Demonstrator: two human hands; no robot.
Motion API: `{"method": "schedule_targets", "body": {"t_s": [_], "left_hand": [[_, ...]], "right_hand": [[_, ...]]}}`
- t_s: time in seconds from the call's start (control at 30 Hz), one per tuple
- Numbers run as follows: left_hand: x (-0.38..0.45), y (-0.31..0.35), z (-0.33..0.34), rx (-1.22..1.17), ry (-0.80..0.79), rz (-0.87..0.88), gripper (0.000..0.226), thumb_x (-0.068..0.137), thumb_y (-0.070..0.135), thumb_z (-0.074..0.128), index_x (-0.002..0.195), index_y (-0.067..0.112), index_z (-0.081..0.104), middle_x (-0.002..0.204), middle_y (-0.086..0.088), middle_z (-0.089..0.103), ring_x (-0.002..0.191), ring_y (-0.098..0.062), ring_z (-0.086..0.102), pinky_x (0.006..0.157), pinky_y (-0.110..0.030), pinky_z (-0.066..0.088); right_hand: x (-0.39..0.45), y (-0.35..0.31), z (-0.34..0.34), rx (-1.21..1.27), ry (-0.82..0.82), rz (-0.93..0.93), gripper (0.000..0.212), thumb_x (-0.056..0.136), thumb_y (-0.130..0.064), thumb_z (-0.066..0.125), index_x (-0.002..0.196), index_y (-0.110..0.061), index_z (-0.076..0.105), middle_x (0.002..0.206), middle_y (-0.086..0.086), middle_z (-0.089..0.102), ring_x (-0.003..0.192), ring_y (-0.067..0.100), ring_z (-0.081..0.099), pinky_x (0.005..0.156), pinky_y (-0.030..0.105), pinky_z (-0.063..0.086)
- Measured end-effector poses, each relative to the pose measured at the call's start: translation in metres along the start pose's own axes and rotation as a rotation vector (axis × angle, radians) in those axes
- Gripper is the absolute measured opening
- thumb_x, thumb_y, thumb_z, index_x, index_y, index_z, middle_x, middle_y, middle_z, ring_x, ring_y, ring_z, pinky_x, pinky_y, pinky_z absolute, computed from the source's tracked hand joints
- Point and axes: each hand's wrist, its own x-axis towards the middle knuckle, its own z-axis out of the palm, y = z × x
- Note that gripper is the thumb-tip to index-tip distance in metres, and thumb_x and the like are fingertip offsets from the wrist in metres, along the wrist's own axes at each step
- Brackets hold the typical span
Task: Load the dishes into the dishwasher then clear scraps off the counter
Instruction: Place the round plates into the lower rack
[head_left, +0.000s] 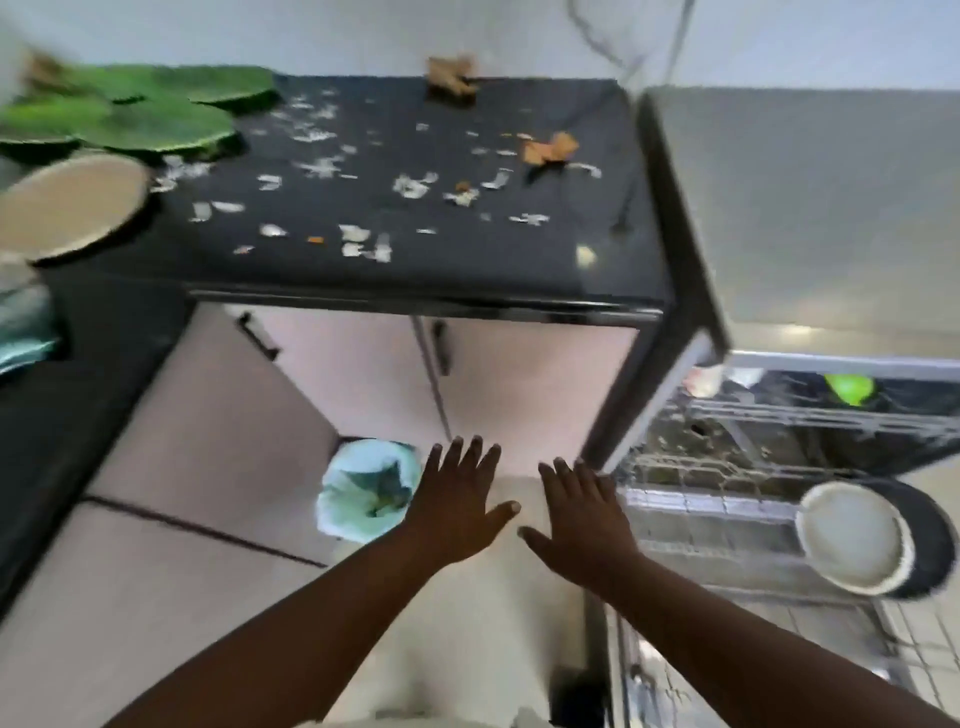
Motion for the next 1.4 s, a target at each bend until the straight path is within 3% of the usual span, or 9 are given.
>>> {"method": "schedule_targets", "body": {"t_s": [0.2, 0.37, 0.53, 0.63, 0.77, 0.93, 1.23, 1.33, 1.4], "left_hand": [[-0.111, -0.129, -0.044, -0.022, 0.17, -0.19, 0.094, 0.074, 0.07, -0.007, 0.153, 0.021, -0.001, 0.161, -0.008, -0.003, 0.148, -0.028, -0.005, 0.115, -0.043, -0.011], [-0.163, -0.204, -0.083, -0.054, 0.335, -0.39, 0.09, 0.078, 0.069, -0.006, 0.153, 0.02, 0.0, 0.161, -0.008, -0.001, 0.148, -0.027, -0.007, 0.115, -0.044, -0.012], [-0.182, -0.257, -0.105, -0.085, 0.417, -0.505, 0.09, 0.078, 0.07, -0.004, 0.153, 0.022, 0.0, 0.161, -0.005, -0.003, 0.148, -0.025, -0.01, 0.113, -0.04, -0.015], [-0.168, -0.288, -0.119, -0.111, 0.45, -0.567, 0.095, 0.077, 0.078, -0.004, 0.153, 0.023, 0.002, 0.162, -0.005, -0.001, 0.148, -0.024, -0.007, 0.114, -0.039, -0.013], [-0.125, -0.328, -0.144, -0.151, 0.471, -0.638, 0.093, 0.076, 0.075, 0.001, 0.154, 0.023, 0.004, 0.161, -0.004, -0.001, 0.148, -0.024, -0.007, 0.117, -0.04, -0.006], [-0.065, -0.381, -0.18, -0.237, 0.484, -0.777, 0.078, 0.092, 0.066, 0.027, 0.154, 0.022, 0.008, 0.161, -0.004, 0.003, 0.148, -0.024, -0.004, 0.118, -0.041, -0.004], [-0.049, -0.485, -0.205, -0.838, 0.823, -1.068, 0.065, 0.092, 0.053, 0.051, 0.145, 0.019, 0.034, 0.147, -0.007, 0.039, 0.131, -0.023, 0.041, 0.107, -0.041, 0.036], [-0.05, -0.534, -0.215, -1.237, 1.006, -1.168, 0.056, 0.094, 0.04, 0.056, 0.14, 0.012, 0.043, 0.128, -0.012, 0.054, 0.11, -0.025, 0.056, 0.084, -0.035, 0.049], [-0.053, -0.57, -0.223, -1.626, 1.122, -1.225, 0.038, 0.095, 0.03, 0.056, 0.125, 0.007, 0.052, 0.09, -0.007, 0.058, 0.075, -0.018, 0.055, 0.061, -0.026, 0.044]], "right_hand": [[0.033, -0.174, -0.039, 0.028, 0.103, -0.239, 0.088, 0.086, -0.065, 0.017, 0.153, -0.01, 0.008, 0.161, 0.01, 0.011, 0.148, 0.032, 0.006, 0.118, 0.04, 0.006], [0.059, -0.281, -0.087, -0.036, 0.171, -0.422, 0.08, 0.095, -0.056, 0.033, 0.154, -0.013, -0.001, 0.162, 0.007, -0.002, 0.148, 0.028, -0.005, 0.118, 0.039, -0.001], [0.097, -0.339, -0.125, -0.045, 0.185, -0.466, 0.083, 0.093, -0.055, 0.038, 0.154, -0.01, 0.004, 0.161, 0.01, 0.001, 0.148, 0.029, -0.003, 0.119, 0.04, 0.0], [0.127, -0.359, -0.143, -0.069, 0.258, -0.48, 0.087, 0.084, -0.065, 0.031, 0.145, -0.003, 0.036, 0.152, 0.015, 0.034, 0.141, 0.034, 0.031, 0.113, 0.042, 0.026], [0.189, -0.365, -0.161, 0.04, 0.213, -0.526, 0.101, 0.074, -0.074, 0.003, 0.154, -0.012, 0.005, 0.162, 0.006, 0.003, 0.149, 0.025, -0.004, 0.117, 0.035, -0.001], [0.276, -0.376, -0.198, 0.103, 0.155, -0.524, 0.086, 0.092, -0.065, 0.033, 0.154, -0.015, 0.002, 0.162, 0.004, 0.003, 0.149, 0.022, -0.004, 0.119, 0.036, 0.001], [0.392, -0.429, -0.234, 0.715, -0.2, -0.257, 0.077, 0.088, -0.043, 0.06, 0.149, -0.013, 0.025, 0.143, 0.009, 0.044, 0.126, 0.026, 0.048, 0.096, 0.036, 0.042], [0.416, -0.452, -0.236, 1.019, -0.409, 0.012, 0.059, 0.092, -0.031, 0.058, 0.141, -0.008, 0.036, 0.101, 0.008, 0.055, 0.09, 0.025, 0.058, 0.077, 0.036, 0.052], [0.43, -0.466, -0.239, 1.158, -0.481, 0.151, 0.05, 0.093, -0.028, 0.058, 0.136, -0.008, 0.043, 0.1, 0.012, 0.055, 0.092, 0.029, 0.06, 0.079, 0.041, 0.055]]}}
